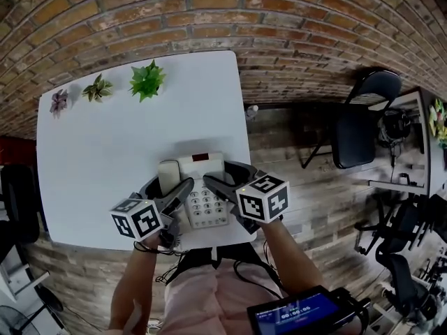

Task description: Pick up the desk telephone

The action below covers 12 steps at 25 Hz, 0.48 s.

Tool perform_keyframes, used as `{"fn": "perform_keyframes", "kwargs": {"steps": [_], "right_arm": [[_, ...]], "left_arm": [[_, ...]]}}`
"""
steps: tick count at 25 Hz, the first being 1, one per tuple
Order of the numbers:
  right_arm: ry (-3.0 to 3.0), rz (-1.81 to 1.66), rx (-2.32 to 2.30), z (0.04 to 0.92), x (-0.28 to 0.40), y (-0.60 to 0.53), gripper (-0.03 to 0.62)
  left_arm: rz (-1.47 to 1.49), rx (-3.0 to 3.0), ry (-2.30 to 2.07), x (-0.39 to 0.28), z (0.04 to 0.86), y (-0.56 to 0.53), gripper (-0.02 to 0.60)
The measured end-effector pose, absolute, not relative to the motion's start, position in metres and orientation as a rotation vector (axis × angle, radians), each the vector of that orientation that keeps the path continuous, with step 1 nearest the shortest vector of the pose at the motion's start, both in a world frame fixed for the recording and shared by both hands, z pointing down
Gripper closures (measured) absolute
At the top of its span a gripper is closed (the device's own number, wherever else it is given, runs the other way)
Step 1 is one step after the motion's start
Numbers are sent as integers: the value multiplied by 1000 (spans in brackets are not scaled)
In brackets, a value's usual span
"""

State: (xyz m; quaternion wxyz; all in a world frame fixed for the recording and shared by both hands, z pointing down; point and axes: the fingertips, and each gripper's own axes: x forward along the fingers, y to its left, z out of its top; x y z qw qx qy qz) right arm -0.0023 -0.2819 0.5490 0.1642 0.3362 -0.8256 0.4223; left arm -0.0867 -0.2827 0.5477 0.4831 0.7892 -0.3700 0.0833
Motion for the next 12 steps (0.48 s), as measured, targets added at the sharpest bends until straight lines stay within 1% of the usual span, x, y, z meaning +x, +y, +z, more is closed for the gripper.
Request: {"fn": "perform_keyframes", "kwargs": {"steps": [2,5,7,10,12], "right_arm": [[-2396,1192,945,545,-3,-281,303],[-2454,1243,914,541,-3,-279,238],[-2488,1292,868,539,-6,-276,213],[-2535,1308,748,537,-18,-268,204],[-2564,1309,687,535,-24,-264,211]], "left_arm": [[180,1973,-933,-88,540,-280,179],[132,2046,-980,-90,527,-274,184],[102,2088,-1006,-91,520,-270,186],[78,2140,-1036,-92,510,-266,190],[70,2166,-1052,-92,505,-263,192]]}}
